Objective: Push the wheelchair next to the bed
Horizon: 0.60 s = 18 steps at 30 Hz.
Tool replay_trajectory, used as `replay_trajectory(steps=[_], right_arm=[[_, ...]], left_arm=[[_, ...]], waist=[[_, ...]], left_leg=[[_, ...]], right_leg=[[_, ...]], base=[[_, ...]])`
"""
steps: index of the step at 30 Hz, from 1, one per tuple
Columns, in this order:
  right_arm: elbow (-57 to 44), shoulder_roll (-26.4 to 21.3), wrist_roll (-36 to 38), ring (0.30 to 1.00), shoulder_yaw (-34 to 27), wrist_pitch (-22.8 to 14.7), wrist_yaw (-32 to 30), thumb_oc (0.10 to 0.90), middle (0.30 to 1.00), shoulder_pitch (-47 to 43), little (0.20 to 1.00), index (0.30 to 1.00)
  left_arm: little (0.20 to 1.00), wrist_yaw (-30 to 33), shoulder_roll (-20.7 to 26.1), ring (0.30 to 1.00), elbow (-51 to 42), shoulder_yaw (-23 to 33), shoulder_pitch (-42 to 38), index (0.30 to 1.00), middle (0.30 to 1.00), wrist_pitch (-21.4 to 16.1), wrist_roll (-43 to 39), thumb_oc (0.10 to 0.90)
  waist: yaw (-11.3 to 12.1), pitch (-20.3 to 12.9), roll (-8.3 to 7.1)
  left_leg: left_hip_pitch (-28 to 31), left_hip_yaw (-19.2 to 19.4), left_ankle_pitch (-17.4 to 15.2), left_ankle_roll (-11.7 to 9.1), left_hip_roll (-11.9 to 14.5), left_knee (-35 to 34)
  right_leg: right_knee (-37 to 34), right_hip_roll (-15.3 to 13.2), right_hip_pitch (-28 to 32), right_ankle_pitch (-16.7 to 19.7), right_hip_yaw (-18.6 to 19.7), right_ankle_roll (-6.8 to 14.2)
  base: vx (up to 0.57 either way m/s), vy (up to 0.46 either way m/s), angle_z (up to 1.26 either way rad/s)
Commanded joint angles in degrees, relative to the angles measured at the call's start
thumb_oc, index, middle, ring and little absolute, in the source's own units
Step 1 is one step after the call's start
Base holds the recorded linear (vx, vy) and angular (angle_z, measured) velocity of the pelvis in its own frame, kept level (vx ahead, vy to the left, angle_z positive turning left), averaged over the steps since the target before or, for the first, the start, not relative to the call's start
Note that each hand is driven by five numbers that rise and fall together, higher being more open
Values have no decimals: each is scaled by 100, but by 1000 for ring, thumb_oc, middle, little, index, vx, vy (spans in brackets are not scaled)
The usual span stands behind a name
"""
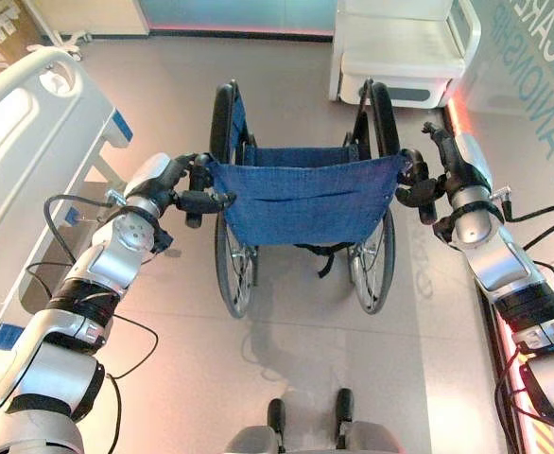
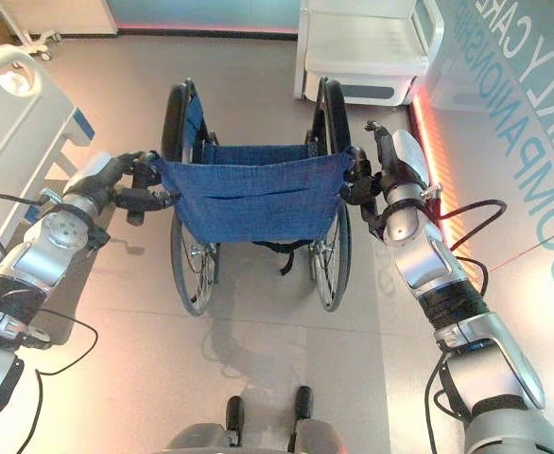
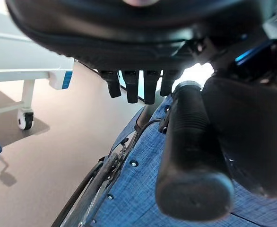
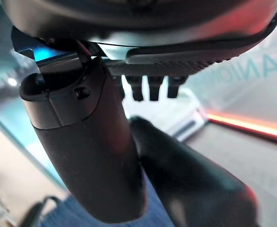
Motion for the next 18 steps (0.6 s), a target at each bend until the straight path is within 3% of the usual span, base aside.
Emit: replay_trajectory(steps=[1, 9, 13, 18], right_arm=[[477, -620, 228, 900, 192, 324, 192, 800, 900, -663, 900, 900], [1505, -490, 374, 900, 718, 1018, 756, 800, 900, -1160, 900, 900], [2178, -310, 367, 900, 829, 1089, 981, 800, 900, -1381, 900, 900], [2714, -89, 436, 900, 894, 1098, 1226, 800, 900, -1516, 900, 900]], left_arm=[[900, -140, 285, 900, 756, -251, -384, 900, 900, 532, 39, 800], [900, -282, 192, 900, 1344, -504, -772, 900, 900, 1157, -428, 800], [900, -188, 10, 900, 1716, -451, -889, 900, 900, 1679, -1232, 800], [900, -210, -200, 900, 2077, -354, -921, 900, 900, 1813, -1574, 800]], waist=[[-79, -283, -72], [-42, -291, -119], [-8, -298, -130], [15, -291, -129]], left_leg=[[-631, -17, -422, 70, -158, 724], [-648, 0, -456, 64, -154, 825], [-646, -13, -475, 66, -153, 868], [-642, -15, -479, 59, -149, 887]], right_leg=[[862, 4, -229, -595, 47, 3], [886, -32, -203, -604, -30, -27], [897, -44, -177, -619, -54, -38], [920, -53, -171, -632, -77, -48]], base=[[0, 0, 0], [0, 0, 0], [0, 0, 0], [-3, -2, 1]])
